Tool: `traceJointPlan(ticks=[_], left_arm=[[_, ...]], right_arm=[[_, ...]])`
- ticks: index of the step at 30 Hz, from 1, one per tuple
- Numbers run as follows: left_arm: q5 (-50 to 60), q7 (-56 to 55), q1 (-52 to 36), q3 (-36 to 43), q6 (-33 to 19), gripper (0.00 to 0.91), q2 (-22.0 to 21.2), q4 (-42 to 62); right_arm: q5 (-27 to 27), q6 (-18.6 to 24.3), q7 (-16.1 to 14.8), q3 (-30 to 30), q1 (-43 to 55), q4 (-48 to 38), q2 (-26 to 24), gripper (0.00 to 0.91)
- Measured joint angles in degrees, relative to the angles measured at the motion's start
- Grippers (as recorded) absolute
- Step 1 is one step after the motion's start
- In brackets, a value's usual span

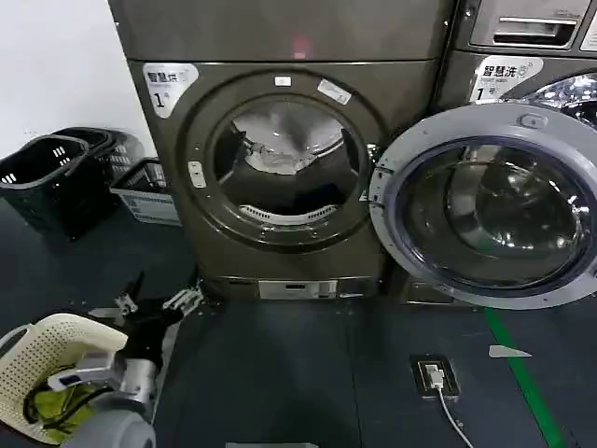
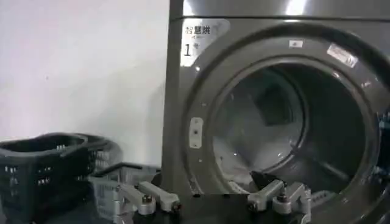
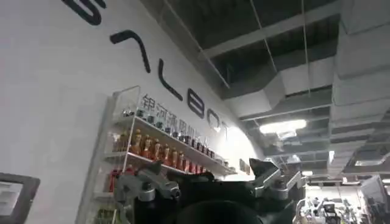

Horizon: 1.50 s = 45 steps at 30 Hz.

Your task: Grasp the clothes from the dryer.

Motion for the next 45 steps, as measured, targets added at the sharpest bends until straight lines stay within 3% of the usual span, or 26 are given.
traceJointPlan(ticks=[45], left_arm=[[2.69,3.83,-0.7,0.37,-2.99,0.907,2.01,1.26]], right_arm=[[1.8,4.15,-0.44,2.0,-1.95,0.83,1.06,0.907]])
